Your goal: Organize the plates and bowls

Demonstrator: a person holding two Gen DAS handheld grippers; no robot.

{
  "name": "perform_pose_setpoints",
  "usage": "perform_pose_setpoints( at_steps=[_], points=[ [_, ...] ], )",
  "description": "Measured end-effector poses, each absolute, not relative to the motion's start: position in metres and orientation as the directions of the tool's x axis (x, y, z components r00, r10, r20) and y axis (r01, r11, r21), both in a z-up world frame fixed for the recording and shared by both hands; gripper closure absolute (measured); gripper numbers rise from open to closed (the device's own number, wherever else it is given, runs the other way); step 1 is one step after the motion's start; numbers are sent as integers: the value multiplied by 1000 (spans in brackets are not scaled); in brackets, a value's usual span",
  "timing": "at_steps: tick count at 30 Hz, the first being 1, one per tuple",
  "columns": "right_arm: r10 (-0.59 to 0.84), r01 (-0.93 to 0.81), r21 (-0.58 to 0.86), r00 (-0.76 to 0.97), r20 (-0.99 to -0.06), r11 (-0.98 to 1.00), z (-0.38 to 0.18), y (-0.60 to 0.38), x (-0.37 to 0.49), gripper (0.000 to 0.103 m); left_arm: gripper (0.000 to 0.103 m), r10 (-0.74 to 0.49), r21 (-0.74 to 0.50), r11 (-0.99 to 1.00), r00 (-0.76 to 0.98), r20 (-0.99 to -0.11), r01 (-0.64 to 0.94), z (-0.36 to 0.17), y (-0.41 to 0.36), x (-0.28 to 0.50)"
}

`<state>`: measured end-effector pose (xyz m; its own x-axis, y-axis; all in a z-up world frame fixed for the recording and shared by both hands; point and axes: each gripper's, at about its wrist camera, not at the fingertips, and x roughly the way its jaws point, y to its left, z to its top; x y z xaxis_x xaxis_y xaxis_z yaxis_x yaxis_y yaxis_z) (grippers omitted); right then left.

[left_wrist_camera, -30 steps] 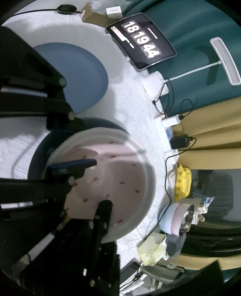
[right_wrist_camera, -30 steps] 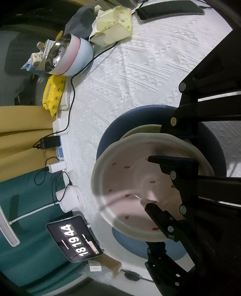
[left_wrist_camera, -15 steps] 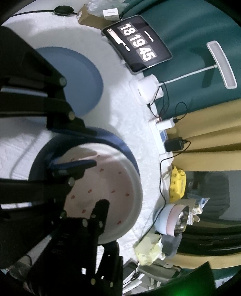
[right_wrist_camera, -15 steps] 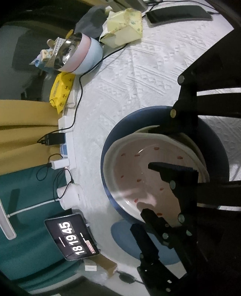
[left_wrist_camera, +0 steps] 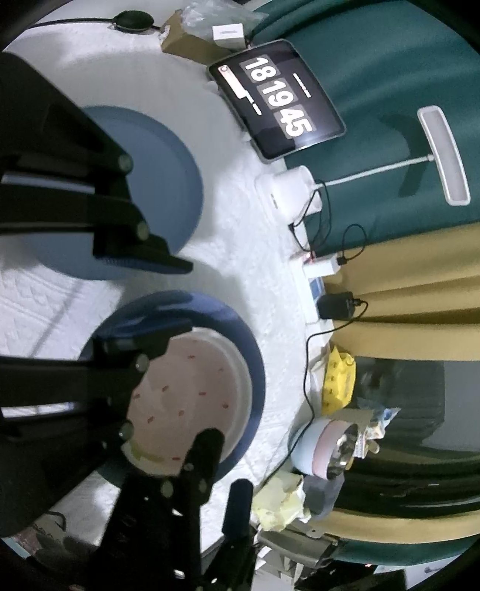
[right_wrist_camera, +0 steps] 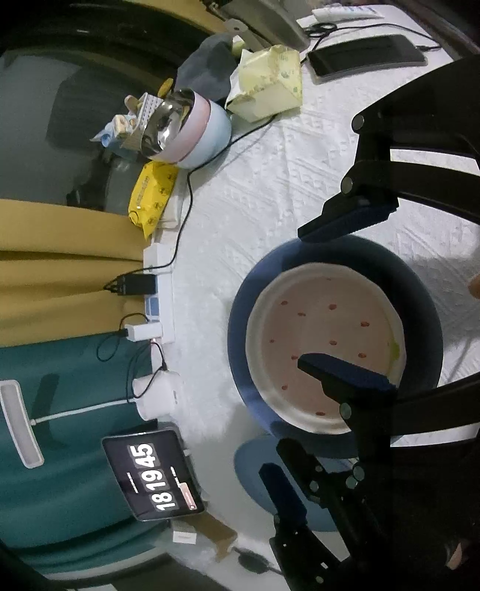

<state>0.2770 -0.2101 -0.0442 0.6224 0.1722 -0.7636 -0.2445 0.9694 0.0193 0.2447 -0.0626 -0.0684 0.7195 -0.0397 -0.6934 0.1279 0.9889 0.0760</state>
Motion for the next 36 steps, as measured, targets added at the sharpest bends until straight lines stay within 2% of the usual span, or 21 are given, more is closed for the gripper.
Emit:
perform_pose_setpoints(
  at_steps=[8, 12, 16, 21, 28, 36],
  points=[
    [141, -209, 7, 633, -762, 978, -42, -225, 272, 38, 76, -46, 48, 993, 723, -689, 110, -66, -46, 241],
    [114, -170, 4, 646, -755, 985, -42, -241, 272, 38, 68, -60, 15, 995, 707, -705, 99, -72, -38, 244],
    [54, -116, -31, 658, -751, 993, -47, -256, 272, 38, 66, -76, -3, 994, 700, -710, 105, -76, -37, 247],
    [94, -95, 42, 647, -757, 995, -58, -279, 278, 38, 66, -97, -22, 993, 667, -739, 119, -85, -40, 253],
    [180, -133, 124, 619, -764, 983, -67, -284, 283, 46, 66, -82, -2, 992, 637, -766, 126, -95, -46, 262],
    [224, -159, 161, 586, -778, 974, -85, -273, 290, 61, 66, -59, 46, 988, 627, -777, 150, -104, -53, 271]
  ],
)
